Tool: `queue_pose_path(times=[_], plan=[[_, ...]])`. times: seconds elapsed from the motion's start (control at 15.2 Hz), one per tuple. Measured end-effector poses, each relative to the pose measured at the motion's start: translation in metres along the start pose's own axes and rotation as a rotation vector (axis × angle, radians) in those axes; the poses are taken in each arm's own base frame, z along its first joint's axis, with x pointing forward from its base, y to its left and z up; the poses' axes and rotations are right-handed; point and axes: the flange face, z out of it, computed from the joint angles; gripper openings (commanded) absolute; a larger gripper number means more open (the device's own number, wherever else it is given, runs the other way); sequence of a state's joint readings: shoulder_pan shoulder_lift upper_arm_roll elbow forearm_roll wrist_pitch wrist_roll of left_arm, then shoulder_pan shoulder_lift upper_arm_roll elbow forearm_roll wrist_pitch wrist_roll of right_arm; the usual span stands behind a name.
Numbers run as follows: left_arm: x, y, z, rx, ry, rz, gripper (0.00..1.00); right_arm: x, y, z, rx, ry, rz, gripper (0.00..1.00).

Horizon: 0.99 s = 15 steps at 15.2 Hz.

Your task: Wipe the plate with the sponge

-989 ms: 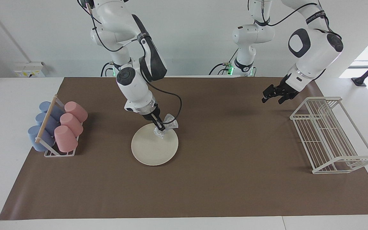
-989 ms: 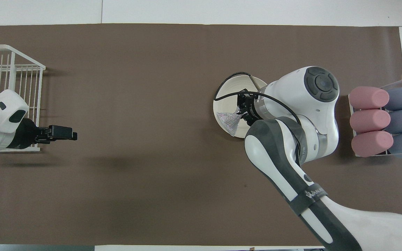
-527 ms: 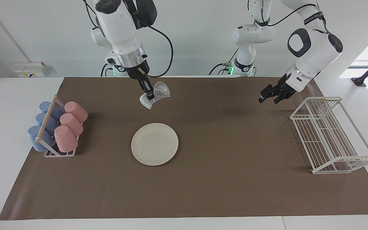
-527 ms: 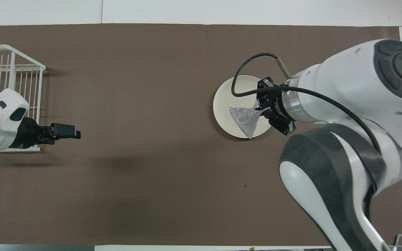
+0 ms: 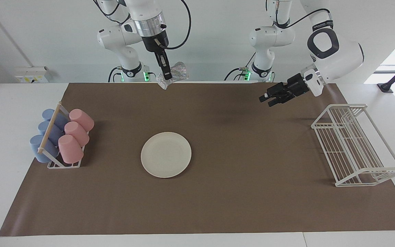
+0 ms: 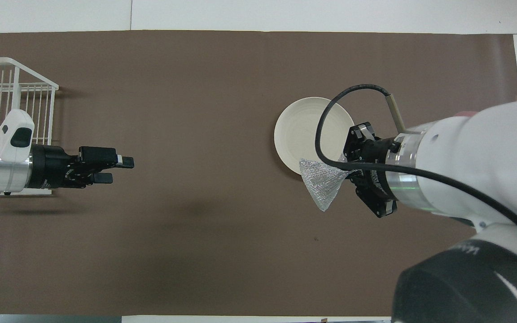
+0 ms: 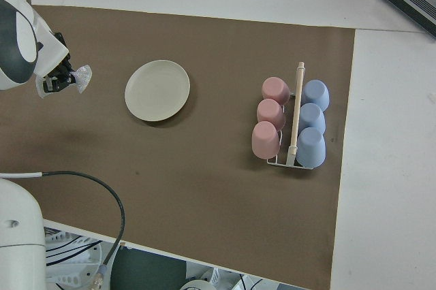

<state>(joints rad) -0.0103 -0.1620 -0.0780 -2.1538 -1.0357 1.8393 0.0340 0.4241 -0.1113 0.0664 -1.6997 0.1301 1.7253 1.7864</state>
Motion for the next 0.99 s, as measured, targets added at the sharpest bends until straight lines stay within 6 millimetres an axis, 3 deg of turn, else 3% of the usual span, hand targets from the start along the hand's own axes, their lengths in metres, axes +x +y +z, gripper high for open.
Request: queue_pose_path(times=[0.26, 0.46, 0.66, 0.79, 0.99], plan=[[-0.016, 0.032, 0.029, -0.149, -0.068, -0.007, 1.0, -0.056, -0.003, 0.027, 0.049, 0.028, 0.022, 0.0], [-0.03, 0.048, 0.048, -0.197, -0.138, 0.001, 1.0, -0.082, -0.004, 0.05, 0.057, 0.068, 0.027, 0.0], [-0.044, 0.063, 0.065, -0.249, -0.18, 0.005, 1.0, -0.085, -0.006, 0.053, 0.059, 0.072, 0.028, 0.0], [-0.057, 0.074, 0.091, -0.247, -0.184, 0.039, 1.0, -0.083, -0.006, 0.052, 0.062, 0.071, 0.031, 0.0], [-0.067, 0.07, 0.113, -0.258, -0.185, 0.113, 0.97, -0.083, -0.007, 0.052, 0.062, 0.071, 0.031, 0.0]])
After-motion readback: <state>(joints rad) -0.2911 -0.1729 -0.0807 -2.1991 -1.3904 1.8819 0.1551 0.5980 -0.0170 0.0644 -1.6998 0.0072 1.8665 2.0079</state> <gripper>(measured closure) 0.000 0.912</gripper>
